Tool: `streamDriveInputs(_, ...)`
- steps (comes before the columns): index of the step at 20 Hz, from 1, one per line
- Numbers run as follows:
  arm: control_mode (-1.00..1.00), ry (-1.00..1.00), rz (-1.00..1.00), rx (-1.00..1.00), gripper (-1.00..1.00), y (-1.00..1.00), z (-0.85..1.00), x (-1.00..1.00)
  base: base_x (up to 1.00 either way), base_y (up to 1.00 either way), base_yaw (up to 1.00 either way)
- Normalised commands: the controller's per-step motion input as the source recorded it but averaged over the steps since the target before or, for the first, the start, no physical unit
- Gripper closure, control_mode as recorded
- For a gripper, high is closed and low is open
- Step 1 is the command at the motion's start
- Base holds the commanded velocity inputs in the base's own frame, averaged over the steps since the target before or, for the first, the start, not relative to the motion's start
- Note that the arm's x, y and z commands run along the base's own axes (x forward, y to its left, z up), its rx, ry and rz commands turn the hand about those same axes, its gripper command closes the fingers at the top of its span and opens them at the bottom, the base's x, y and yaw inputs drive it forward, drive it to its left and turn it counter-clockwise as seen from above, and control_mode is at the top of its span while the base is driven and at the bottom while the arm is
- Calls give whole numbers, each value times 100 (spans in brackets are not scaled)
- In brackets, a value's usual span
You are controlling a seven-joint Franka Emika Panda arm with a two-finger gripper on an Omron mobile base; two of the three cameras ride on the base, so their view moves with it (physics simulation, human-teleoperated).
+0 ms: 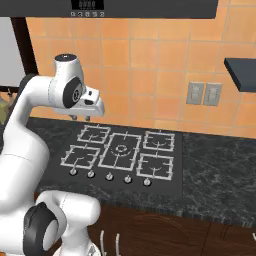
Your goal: Navigate to the sink.
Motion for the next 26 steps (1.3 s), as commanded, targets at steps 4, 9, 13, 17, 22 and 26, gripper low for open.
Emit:
streamDriveInputs(4, 100, 0, 0, 0, -100, 0, 0, 0, -40, 0, 1)
streamDriveInputs(9, 100, 0, 0, 0, -100, 0, 0, 0, -100, -3, 12)
streamDriveInputs(13, 100, 0, 0, 0, -100, 0, 0, 0, -82, -25, 34)
streamDriveInputs(17, 100, 0, 0, 0, -100, 0, 0, 0, -54, -37, 73)
streamDriveInputs(22, 100, 0, 0, 0, -100, 0, 0, 0, -55, -15, 92)
streamDriveInputs(26, 100, 0, 0, 0, -100, 0, 0, 0, -38, -3, 99)
